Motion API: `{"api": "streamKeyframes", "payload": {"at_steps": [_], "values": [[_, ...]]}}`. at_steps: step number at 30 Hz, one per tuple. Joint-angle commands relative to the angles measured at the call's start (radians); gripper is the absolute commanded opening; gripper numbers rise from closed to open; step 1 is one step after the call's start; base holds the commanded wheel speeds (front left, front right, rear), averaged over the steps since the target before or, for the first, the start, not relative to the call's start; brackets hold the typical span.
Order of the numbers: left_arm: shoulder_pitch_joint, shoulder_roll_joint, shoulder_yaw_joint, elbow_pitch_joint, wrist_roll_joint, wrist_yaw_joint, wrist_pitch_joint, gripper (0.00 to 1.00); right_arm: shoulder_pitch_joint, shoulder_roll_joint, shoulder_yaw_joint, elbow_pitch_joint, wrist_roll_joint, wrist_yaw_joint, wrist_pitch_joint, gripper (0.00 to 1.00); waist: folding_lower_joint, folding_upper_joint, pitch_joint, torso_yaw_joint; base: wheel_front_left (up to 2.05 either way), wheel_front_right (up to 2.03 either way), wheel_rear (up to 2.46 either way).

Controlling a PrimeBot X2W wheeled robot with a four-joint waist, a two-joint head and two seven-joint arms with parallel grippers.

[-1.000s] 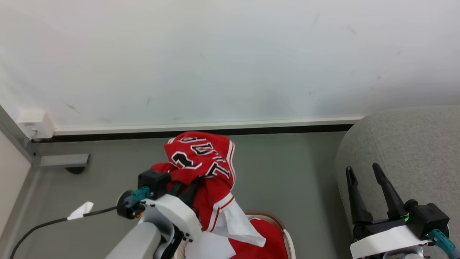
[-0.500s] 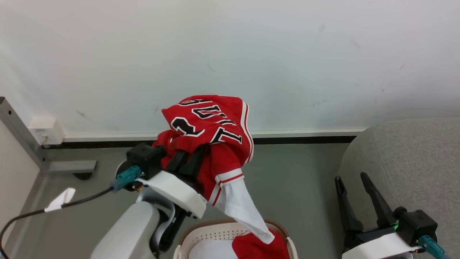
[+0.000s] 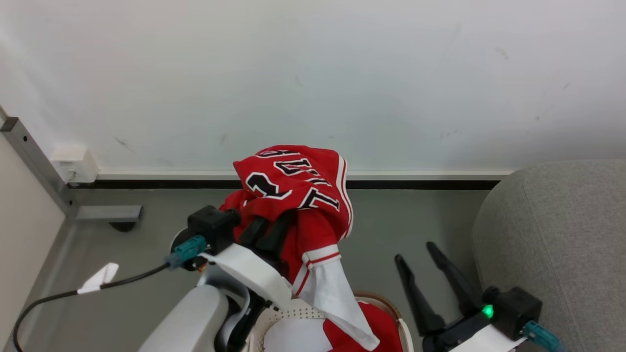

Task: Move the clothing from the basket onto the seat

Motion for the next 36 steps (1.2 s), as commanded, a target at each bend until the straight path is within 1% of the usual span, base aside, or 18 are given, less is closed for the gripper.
{"api": "streamKeyframes", "payload": {"at_steps": [1, 3, 6, 12, 16, 21, 24, 25, 26, 27, 28, 36], "values": [[0.014, -0.005, -0.006, 0.008, -0.01, -0.004, -0.009, 0.0, -0.02, -0.022, 0.064, -0.002, 0.023, -0.002, 0.001, 1.0, 0.0001, -0.0001, -0.001, 0.005, 0.0, 0.0, 0.0], [0.015, -0.019, -0.017, 0.016, -0.011, -0.009, -0.011, 0.0, -0.044, -0.041, 0.139, 0.006, 0.051, -0.002, 0.001, 1.0, 0.0001, -0.0001, -0.004, 0.016, 0.0, 0.0, 0.0], [0.014, -0.035, -0.039, 0.028, -0.009, -0.018, -0.016, 0.0, -0.079, -0.051, 0.224, 0.023, 0.084, -0.002, 0.001, 1.0, 0.0001, -0.0001, -0.008, 0.036, 0.0, 0.0, 0.0], [0.005, -0.084, -0.099, 0.058, -0.001, -0.044, -0.016, 0.0, -0.148, -0.058, 0.353, 0.107, 0.173, -0.002, 0.001, 1.0, 0.0001, -0.0001, -0.018, 0.099, 0.0, 0.0, 0.0], [0.005, -0.107, -0.142, 0.07, -0.006, -0.059, -0.014, 0.0, -0.195, -0.064, 0.397, 0.187, 0.193, -0.002, 0.001, 1.0, 0.0001, -0.0001, -0.024, 0.139, 0.0, 0.0, 0.0], [0.011, -0.122, -0.189, 0.069, -0.02, -0.075, -0.006, 0.0, -0.231, -0.067, 0.42, 0.282, 0.201, -0.002, 0.001, 1.0, 0.0001, -0.0001, -0.031, 0.191, 0.0, 0.0, 0.0], [0.015, -0.124, -0.212, 0.067, -0.028, -0.08, -0.002, 0.0, -0.245, -0.069, 0.417, 0.324, 0.193, -0.002, 0.001, 1.0, 0.0001, -0.0001, -0.035, 0.218, 0.0, 0.0, 0.0], [0.017, -0.123, -0.216, 0.066, -0.032, -0.083, -0.001, 0.0, -0.247, -0.067, 0.412, 0.331, 0.194, -0.002, 0.001, 0.93, 0.0001, -0.0001, -0.035, 0.225, 0.0, 0.0, 0.0], [0.019, -0.123, -0.221, 0.065, -0.036, -0.084, -0.002, 0.0, -0.251, -0.066, 0.398, 0.334, 0.191, -0.002, 0.001, 0.54, 0.0001, -0.0001, -0.035, 0.231, 0.0, 0.0, 0.0], [0.019, -0.122, -0.223, 0.065, -0.038, -0.085, -0.002, 0.0, -0.253, -0.065, 0.386, 0.334, 0.187, -0.002, 0.001, 0.02, 0.0001, -0.0001, -0.034, 0.236, 0.0, 0.0, 0.0], [0.021, -0.12, -0.224, 0.065, -0.04, -0.085, -0.002, 0.0, -0.249, -0.062, 0.376, 0.335, 0.184, -0.002, 0.001, 0.0, 0.0001, -0.0001, -0.034, 0.239, 0.0, 0.0, 0.0], [0.026, -0.109, -0.221, 0.078, -0.052, -0.079, -0.008, 0.0, -0.23, -0.049, 0.329, 0.317, 0.171, -0.002, 0.001, 0.0, 0.0001, -0.0001, -0.02, 0.234, 0.0, 0.0, 0.0]]}}
